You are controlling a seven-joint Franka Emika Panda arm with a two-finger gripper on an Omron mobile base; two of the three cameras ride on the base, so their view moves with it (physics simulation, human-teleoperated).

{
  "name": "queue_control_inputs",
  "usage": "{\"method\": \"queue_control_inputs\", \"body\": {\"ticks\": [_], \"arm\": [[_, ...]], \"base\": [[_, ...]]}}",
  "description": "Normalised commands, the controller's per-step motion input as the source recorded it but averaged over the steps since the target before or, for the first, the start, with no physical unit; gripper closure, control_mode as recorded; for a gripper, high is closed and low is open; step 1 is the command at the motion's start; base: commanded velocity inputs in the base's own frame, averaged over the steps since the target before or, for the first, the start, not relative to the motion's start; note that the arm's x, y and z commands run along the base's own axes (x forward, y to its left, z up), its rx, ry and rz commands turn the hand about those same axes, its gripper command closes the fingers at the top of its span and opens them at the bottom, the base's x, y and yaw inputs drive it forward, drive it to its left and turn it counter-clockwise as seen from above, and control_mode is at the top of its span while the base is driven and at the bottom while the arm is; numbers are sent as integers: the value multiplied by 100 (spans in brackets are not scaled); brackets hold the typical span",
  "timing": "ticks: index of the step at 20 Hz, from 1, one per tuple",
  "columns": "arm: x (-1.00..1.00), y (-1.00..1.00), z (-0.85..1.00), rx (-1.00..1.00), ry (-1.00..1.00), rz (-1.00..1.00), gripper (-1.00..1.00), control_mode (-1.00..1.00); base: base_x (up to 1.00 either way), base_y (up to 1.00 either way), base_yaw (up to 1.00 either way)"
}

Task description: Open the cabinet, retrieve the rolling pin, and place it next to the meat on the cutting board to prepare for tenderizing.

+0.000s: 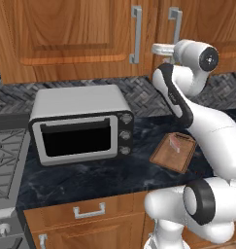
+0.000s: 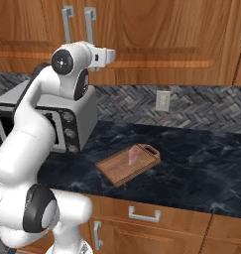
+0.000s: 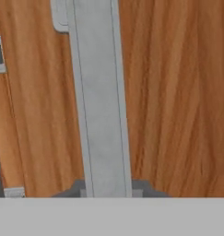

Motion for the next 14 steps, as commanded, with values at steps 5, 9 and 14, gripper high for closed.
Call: {"method": "queue_control_inputs", "body": {"ticks": [5,9,14], "arm": [[-80,-43,0,0,0,9,100,-100],[-68,-46,0,0,4,17,100,-100],[-63,-39,-1,0,5,21,100,-100]], "base": [[0,0,0],[0,0,0],[0,0,0]]}}
